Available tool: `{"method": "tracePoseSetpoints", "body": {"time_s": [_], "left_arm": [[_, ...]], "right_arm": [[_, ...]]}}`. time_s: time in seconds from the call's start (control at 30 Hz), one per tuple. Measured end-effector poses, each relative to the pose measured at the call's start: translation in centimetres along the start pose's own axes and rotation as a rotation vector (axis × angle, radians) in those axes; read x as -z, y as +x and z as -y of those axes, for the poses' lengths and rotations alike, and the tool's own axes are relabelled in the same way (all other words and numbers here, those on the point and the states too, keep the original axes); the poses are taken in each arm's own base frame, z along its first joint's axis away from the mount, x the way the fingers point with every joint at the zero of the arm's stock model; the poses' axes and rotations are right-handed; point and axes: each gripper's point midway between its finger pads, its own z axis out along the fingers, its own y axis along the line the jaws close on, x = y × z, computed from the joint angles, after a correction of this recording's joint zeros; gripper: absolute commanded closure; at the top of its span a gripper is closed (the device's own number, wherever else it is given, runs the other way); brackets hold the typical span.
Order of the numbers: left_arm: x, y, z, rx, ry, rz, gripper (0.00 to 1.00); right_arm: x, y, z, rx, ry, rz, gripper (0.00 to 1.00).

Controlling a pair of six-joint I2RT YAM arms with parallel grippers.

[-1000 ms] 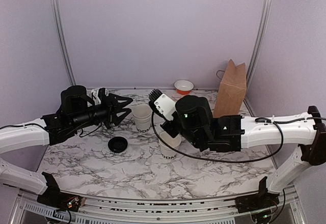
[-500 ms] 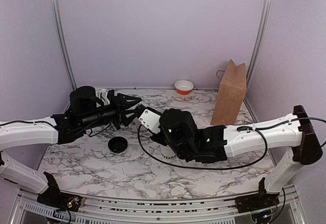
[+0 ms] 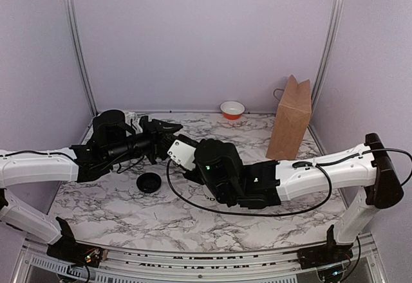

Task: Pack the takeout coffee

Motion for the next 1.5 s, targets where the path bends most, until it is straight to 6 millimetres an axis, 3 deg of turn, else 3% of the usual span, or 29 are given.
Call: {"method": "tracePoseSetpoints", "body": {"time_s": [0.47,0.8,1.17,1.5], "left_arm": [[-0.2,-0.1,-0.5,0.035,-0.007,0.007,0.83],[-0.2,-0.2,0.3,0.047,0.029,0.013,1.0],[-0.2,-0.2,0.7,0.041,0.042,0.016,1.0],[-0.2,-0.3,1.0,-0.003,0.054,0.021,1.0]], "right_arm": [[-0.1,-0.6,0.0,-0.007,0.015,0.008,0.95],[0.0,-1.1,0.0,-0.021,0.027,0.017,0.93],[0.1,-1.1,-0.1,-0.008,0.026,0.019,0.81],[0.3,-0.6,-0.6,-0.019,0.011,0.017,0.58]]}}
